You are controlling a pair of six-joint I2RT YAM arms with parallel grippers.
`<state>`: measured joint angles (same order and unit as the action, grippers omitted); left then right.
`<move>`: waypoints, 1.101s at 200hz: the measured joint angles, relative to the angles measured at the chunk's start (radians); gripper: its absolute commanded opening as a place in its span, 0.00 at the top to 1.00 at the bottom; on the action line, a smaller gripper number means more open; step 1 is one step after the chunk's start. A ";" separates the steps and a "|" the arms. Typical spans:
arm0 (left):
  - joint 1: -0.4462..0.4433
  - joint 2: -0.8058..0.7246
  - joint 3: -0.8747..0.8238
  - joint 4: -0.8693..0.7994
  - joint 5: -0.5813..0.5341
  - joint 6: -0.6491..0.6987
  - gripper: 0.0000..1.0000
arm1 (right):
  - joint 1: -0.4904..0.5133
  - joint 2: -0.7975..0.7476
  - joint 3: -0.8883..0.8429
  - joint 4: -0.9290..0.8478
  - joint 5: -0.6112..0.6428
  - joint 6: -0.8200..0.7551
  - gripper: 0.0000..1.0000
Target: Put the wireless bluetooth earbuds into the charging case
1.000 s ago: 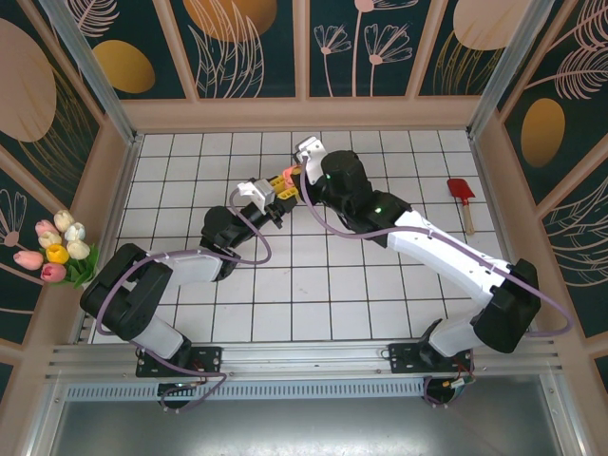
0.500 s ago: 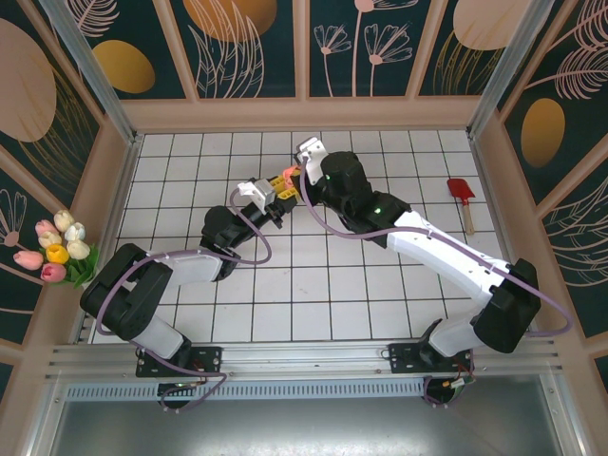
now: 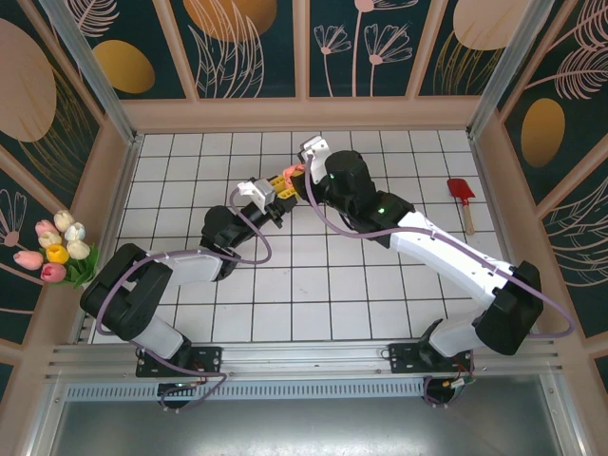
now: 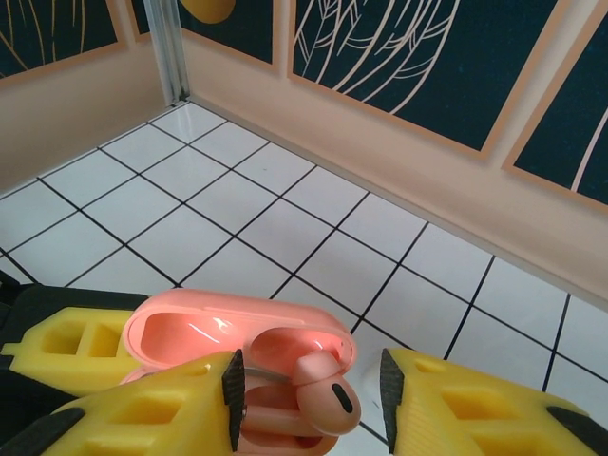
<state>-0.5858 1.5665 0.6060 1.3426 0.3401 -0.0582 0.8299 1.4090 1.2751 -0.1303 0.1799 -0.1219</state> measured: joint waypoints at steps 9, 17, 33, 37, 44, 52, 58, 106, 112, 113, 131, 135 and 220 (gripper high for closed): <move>0.000 0.000 0.001 0.000 0.000 0.000 1.00 | 0.000 -0.002 0.000 0.000 -0.003 0.001 0.54; 0.000 0.000 0.002 0.000 0.000 0.000 1.00 | -0.003 -0.004 0.000 0.000 -0.007 0.002 0.54; 0.000 0.000 0.004 0.000 0.000 0.000 1.00 | -0.005 -0.007 0.000 0.000 -0.019 0.008 0.54; 0.000 0.000 0.004 0.000 0.000 0.000 1.00 | -0.005 -0.008 0.000 0.000 -0.023 0.009 0.54; 0.000 0.000 0.004 0.000 0.000 0.000 1.00 | -0.006 -0.008 0.000 0.000 -0.026 0.014 0.54; 0.000 0.000 0.004 0.000 0.000 0.000 1.00 | -0.006 -0.010 0.000 0.000 -0.031 0.017 0.54; 0.000 0.000 0.004 0.000 0.000 0.000 1.00 | -0.006 -0.010 0.000 0.000 -0.034 0.021 0.53; 0.000 0.000 0.004 0.000 0.000 0.000 1.00 | -0.010 -0.015 0.000 0.001 -0.062 0.043 0.53; 0.000 0.000 0.004 0.000 0.000 0.000 1.00 | -0.011 -0.015 0.000 0.001 -0.063 0.047 0.53; 0.000 0.000 0.004 0.000 0.000 0.000 1.00 | -0.011 -0.015 0.000 0.001 -0.063 0.046 0.53; 0.000 0.000 0.004 0.000 0.000 0.000 1.00 | -0.013 -0.015 0.001 0.001 -0.070 0.053 0.53; 0.000 0.000 0.004 0.000 0.000 0.000 1.00 | -0.014 -0.015 0.001 0.001 -0.071 0.053 0.53; 0.000 0.000 0.004 0.000 0.000 -0.008 1.00 | -0.026 -0.032 0.050 0.030 -0.108 0.096 0.51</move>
<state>-0.5858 1.5665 0.6102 1.3426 0.3405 -0.0658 0.8036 1.3766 1.3247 -0.1001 0.0719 -0.0261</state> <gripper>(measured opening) 0.239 0.488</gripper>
